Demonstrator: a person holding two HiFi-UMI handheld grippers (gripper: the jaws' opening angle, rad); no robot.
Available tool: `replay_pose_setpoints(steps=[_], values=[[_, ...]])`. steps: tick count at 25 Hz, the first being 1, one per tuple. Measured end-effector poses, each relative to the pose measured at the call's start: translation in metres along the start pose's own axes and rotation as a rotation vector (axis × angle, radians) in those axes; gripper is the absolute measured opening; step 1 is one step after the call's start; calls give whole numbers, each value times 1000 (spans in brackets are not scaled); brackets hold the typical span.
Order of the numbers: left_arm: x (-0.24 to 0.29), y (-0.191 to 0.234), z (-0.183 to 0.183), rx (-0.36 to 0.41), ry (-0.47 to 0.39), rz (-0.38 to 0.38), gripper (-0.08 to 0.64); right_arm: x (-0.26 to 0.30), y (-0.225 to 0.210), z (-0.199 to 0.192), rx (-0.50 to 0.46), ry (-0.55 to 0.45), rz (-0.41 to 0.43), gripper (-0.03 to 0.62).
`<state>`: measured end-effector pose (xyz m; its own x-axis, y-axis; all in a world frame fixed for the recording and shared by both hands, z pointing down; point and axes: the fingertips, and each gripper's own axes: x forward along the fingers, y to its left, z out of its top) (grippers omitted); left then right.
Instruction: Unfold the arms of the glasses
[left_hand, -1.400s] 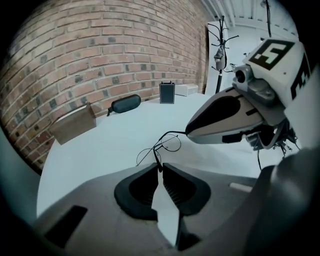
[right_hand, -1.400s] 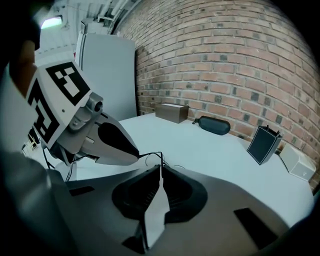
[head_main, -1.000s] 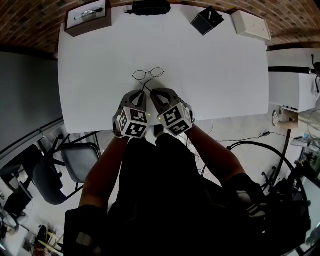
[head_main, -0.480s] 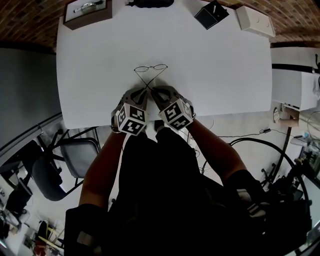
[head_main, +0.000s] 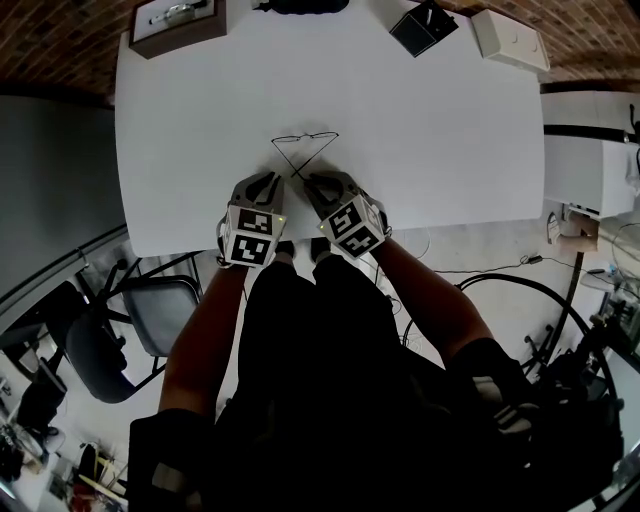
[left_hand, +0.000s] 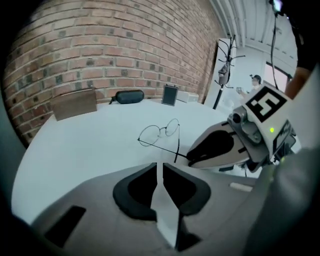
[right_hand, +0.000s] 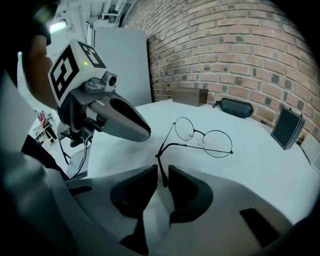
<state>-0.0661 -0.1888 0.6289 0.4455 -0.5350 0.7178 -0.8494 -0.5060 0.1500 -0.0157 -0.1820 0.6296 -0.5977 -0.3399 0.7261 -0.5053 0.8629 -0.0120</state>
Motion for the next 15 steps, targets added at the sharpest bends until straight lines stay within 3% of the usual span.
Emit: replay_pose_setpoints(steps=[4,8,15], values=[[-11,15,17,-140,-64,45,41,-7,-7,1,114,-34,-37,72],[-7,11,32,-217,-113,1,40,-18,-25,18,250,-82,-99,85],[3,7,38,-232,-97,-6,41,-14,-17,22,249,-37,-73,104]])
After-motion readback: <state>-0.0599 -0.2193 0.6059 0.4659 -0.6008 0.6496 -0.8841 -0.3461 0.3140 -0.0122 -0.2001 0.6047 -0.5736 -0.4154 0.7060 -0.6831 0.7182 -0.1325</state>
